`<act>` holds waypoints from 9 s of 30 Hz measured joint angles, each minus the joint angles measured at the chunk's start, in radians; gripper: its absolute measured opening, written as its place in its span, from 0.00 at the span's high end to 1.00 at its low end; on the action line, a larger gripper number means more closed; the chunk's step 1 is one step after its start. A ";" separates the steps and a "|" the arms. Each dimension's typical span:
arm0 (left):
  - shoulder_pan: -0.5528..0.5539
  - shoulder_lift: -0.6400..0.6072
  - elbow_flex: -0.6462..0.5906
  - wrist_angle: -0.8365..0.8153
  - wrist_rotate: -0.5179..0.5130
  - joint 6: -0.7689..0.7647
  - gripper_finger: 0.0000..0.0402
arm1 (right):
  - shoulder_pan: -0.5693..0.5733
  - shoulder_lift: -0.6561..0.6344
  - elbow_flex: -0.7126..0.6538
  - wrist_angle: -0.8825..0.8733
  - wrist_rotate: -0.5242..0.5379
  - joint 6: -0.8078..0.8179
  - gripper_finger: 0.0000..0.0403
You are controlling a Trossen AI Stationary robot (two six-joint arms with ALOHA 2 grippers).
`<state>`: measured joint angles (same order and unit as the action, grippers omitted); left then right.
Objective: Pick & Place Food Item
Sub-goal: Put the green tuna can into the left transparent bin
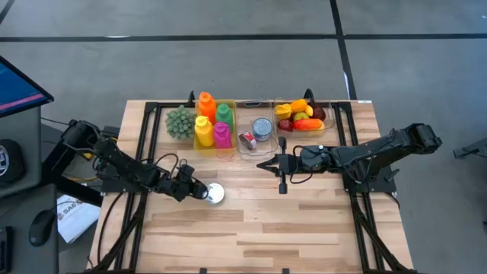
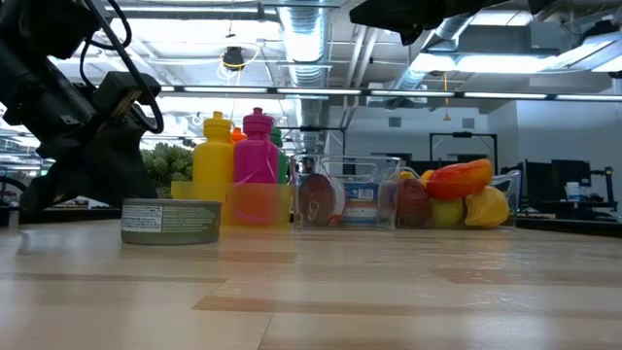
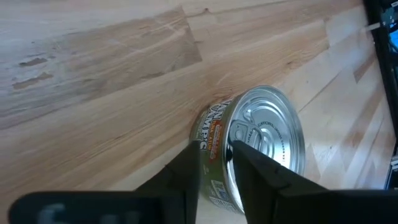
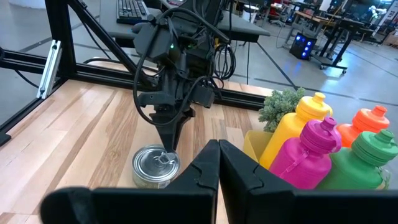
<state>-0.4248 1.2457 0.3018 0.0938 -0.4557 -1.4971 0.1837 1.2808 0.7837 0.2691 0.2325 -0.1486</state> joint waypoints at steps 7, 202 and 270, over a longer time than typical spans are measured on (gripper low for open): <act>0.000 0.000 0.000 -0.001 -0.027 0.001 0.79 | 0.000 0.000 0.000 0.000 0.000 0.000 0.99; 0.287 -0.025 0.110 -0.229 0.227 1.307 0.24 | 0.000 0.000 0.000 0.001 0.000 0.010 0.99; 0.559 0.624 0.707 0.622 0.146 1.459 0.67 | 0.085 -0.206 0.000 -0.156 0.000 0.000 0.99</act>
<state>0.1344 1.8700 1.0087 0.7154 -0.3097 -0.0381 0.2691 1.0744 0.7841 0.1134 0.2329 -0.1490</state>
